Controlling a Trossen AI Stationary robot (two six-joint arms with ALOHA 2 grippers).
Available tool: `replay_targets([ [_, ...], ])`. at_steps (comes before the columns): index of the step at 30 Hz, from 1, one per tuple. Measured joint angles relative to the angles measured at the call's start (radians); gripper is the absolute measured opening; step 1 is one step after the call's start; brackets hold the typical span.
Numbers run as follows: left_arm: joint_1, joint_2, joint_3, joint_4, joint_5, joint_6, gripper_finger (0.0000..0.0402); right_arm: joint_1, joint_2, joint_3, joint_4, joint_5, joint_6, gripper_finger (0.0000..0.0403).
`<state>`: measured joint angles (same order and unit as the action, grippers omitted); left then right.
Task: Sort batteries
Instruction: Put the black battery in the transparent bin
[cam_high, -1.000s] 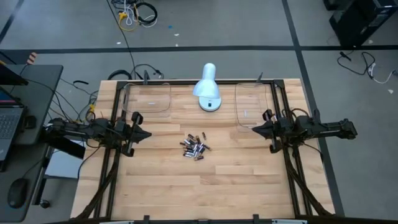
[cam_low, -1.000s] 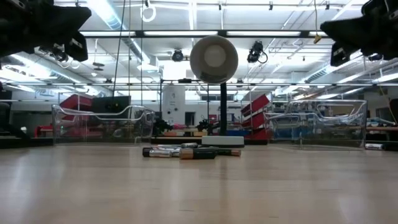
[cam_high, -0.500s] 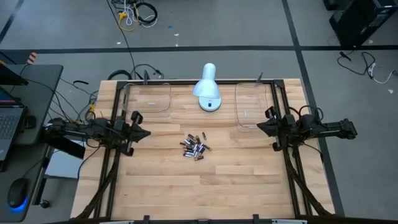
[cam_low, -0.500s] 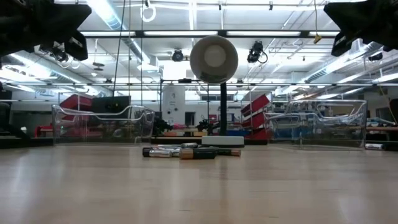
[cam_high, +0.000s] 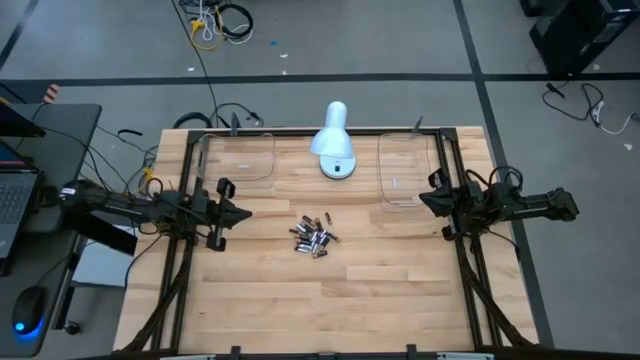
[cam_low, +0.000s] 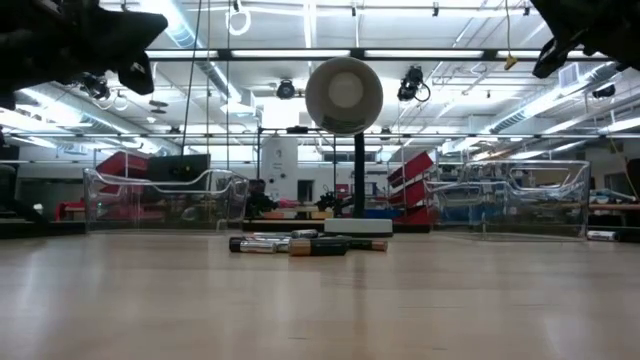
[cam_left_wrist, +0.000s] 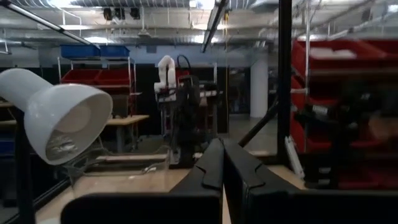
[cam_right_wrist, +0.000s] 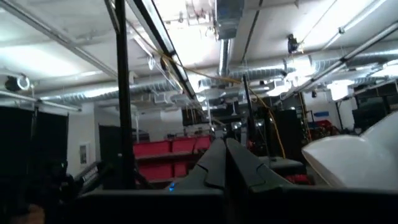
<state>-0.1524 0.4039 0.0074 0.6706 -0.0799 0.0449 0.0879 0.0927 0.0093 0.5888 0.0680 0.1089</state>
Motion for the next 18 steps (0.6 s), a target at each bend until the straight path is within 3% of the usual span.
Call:
replay_targets([
  [7, 0.0, 0.028, 0.0, -0.005, 0.0, 0.03, 0.0002, 0.028, 0.148, 0.073, 0.051, 0.17, -0.004, 0.0001],
  [13, 0.0, 0.028, 0.0, -0.009, 0.0, 0.03, 0.0002, 0.048, 0.356, 0.241, 0.037, 0.201, -0.037, 0.0001],
  [18, 0.0, 0.028, 0.0, -0.016, 0.011, 0.03, 0.0002, 0.071, 0.531, 0.457, -0.146, 0.25, -0.047, 0.0001],
])
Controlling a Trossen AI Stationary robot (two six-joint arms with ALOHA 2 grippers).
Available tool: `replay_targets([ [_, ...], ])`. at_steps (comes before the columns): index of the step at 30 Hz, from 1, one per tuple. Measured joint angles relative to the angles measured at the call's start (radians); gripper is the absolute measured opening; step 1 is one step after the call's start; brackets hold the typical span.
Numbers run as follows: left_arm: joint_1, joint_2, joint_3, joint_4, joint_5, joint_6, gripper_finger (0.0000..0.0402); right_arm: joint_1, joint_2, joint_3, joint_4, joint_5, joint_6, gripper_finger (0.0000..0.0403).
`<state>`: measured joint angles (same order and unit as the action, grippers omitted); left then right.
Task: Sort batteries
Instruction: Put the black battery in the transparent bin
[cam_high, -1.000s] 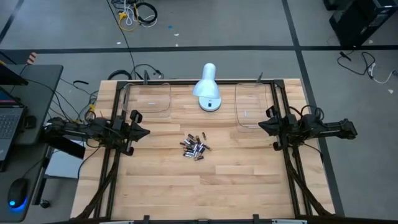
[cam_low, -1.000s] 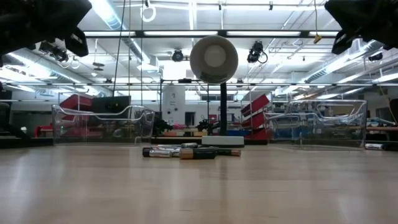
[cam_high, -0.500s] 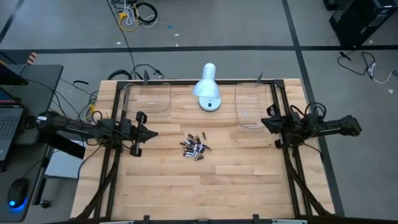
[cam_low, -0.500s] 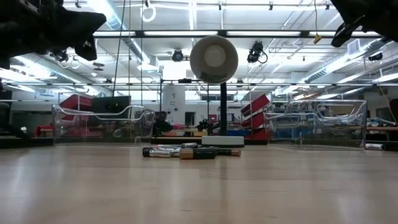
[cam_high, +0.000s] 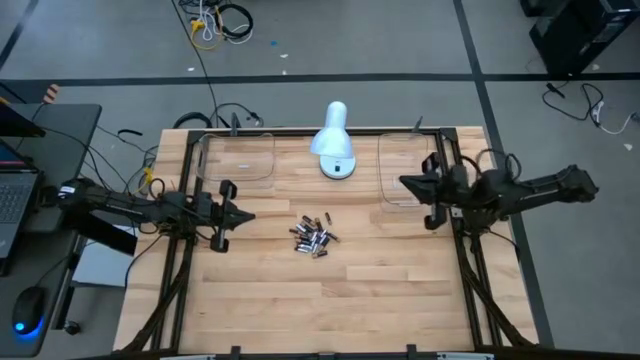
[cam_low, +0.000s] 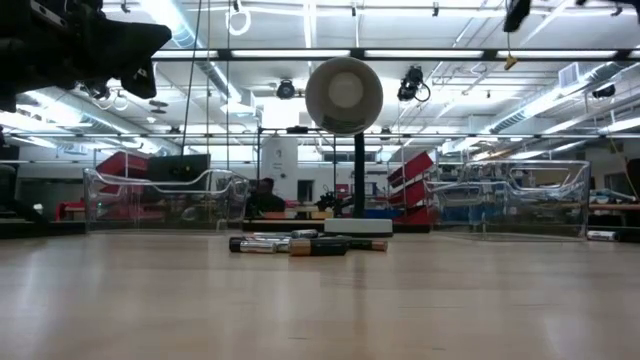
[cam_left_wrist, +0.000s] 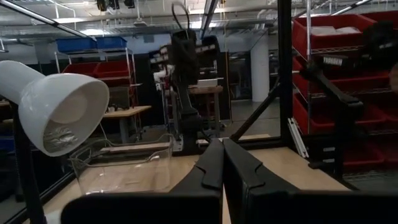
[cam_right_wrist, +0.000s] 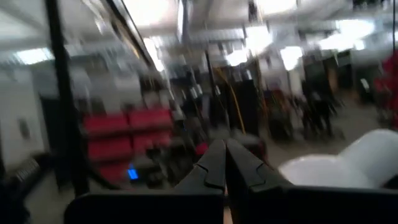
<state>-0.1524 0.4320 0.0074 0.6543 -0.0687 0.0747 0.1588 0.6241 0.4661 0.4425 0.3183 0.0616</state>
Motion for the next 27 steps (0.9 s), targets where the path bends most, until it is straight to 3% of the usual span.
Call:
replay_targets([
  [5, 0.0, 0.0, 0.0, -0.006, 0.012, -0.023, 0.0002, 0.039, 0.168, 0.261, -0.347, 0.098, 0.055, 0.0001],
  [9, 0.0, 0.0, 0.0, -0.005, 0.012, -0.053, 0.0002, 0.081, 0.296, 0.439, -0.527, 0.109, 0.074, 0.0001],
  [17, 0.0, 0.0, 0.0, -0.002, 0.012, -0.088, 0.0002, 0.193, 0.504, 0.66, -0.691, 0.147, 0.068, 0.0001],
  [27, 0.0, 0.0, 0.0, -0.003, -0.005, -0.181, 0.0002, 0.333, 0.735, 0.738, -0.716, 0.156, 0.073, 0.0001],
])
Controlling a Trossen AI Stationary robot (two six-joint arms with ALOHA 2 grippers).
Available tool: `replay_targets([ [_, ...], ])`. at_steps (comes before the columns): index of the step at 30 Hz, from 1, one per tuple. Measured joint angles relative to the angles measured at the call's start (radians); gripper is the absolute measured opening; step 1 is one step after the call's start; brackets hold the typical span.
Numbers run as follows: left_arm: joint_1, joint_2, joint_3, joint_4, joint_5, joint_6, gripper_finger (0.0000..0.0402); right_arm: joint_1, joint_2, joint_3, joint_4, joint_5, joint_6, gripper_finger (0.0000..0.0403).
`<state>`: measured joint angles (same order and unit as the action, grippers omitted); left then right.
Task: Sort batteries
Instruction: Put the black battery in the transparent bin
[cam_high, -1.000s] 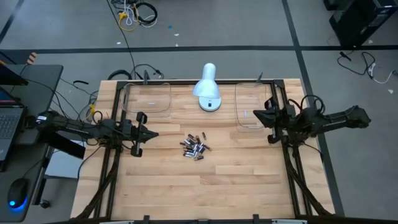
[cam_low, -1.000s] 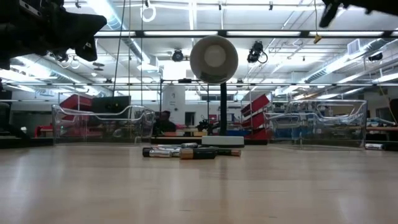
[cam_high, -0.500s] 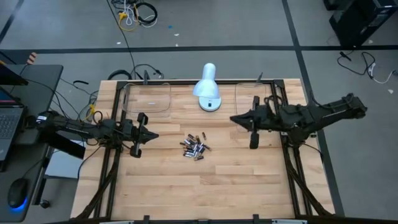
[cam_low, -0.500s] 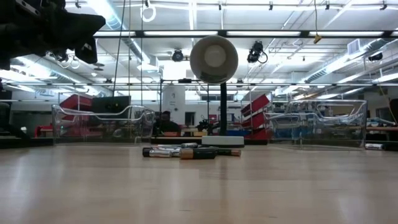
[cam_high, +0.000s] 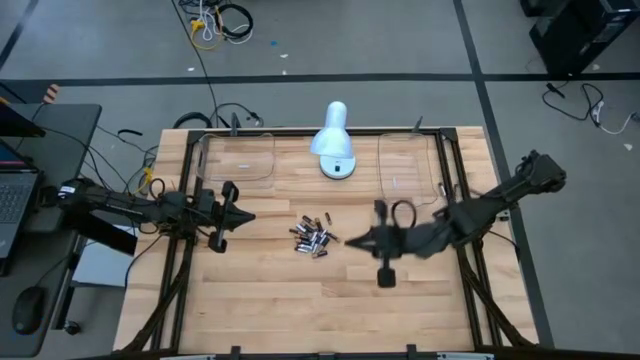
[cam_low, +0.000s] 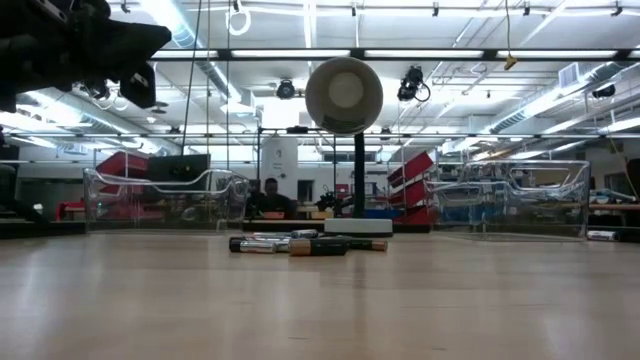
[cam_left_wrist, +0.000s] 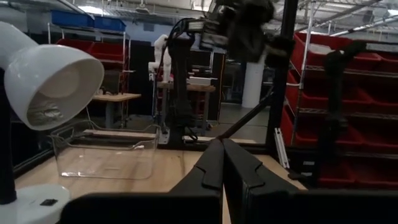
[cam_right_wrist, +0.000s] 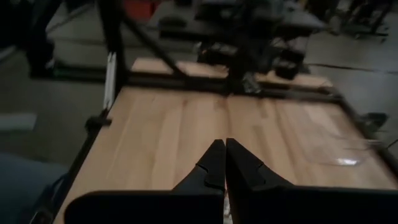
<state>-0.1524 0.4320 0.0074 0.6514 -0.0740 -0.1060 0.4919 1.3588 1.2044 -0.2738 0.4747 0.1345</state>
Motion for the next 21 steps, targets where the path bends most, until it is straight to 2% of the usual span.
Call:
replay_targets([
  [8, 0.0, 0.0, 0.0, 0.0, -0.023, -0.03, 0.0002, 0.003, 0.133, 0.001, -0.052, 0.013, 0.097, 0.0001],
  [21, 0.0, 0.0, 0.0, 0.0, -0.125, -0.028, 0.0002, -0.076, 0.327, 0.001, -0.219, 0.007, 0.189, 0.0001],
])
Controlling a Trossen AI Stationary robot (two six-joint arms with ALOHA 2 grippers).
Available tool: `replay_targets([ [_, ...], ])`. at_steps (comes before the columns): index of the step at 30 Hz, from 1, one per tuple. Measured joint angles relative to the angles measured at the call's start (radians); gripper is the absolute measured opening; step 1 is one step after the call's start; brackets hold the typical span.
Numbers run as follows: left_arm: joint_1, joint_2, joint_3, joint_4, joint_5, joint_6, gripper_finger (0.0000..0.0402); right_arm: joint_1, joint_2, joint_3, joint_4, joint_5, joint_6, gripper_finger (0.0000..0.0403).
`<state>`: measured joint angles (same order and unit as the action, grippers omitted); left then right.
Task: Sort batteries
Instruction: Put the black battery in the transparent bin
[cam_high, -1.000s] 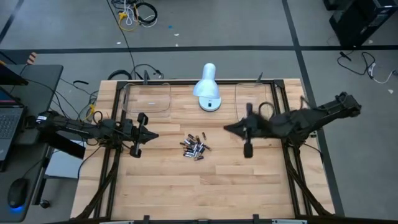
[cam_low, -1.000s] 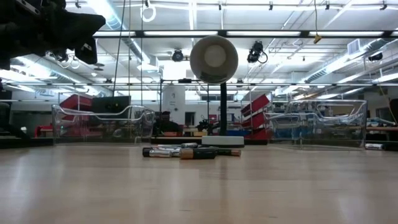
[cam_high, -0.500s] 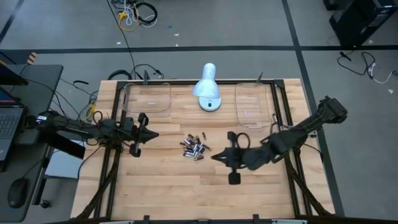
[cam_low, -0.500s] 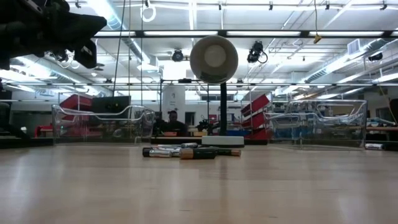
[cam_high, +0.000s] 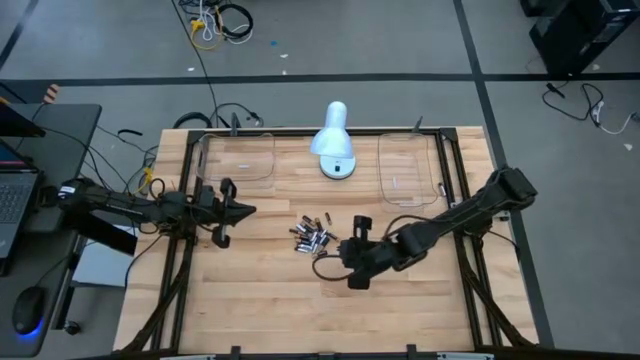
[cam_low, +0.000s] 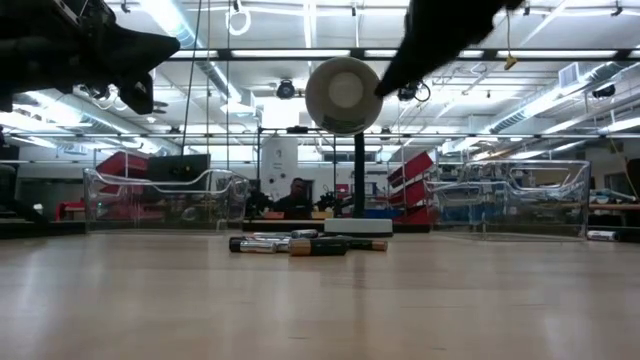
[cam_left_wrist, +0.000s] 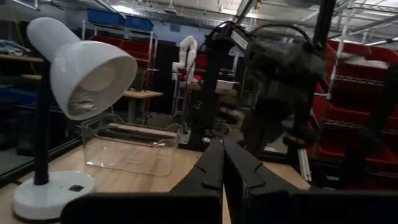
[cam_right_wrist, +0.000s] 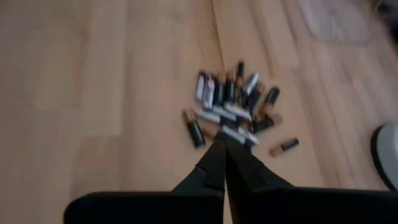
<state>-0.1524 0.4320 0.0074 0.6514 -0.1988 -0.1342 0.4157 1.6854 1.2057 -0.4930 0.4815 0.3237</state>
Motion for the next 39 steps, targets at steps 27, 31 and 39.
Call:
replay_targets([
  [27, 0.0, 0.0, 0.0, -0.003, -0.018, 0.018, 0.0002, -0.146, 0.228, -0.001, -0.013, -0.069, 0.044, 0.0106],
  [31, 0.0, 0.0, 0.0, -0.024, -0.018, 0.018, 0.0002, -0.152, 0.228, -0.012, 0.041, -0.068, 0.045, 0.0118],
  [39, 0.0, 0.0, 0.0, -0.042, -0.018, 0.018, 0.0002, -0.152, 0.227, -0.05, 0.099, -0.063, 0.1, 0.0136],
])
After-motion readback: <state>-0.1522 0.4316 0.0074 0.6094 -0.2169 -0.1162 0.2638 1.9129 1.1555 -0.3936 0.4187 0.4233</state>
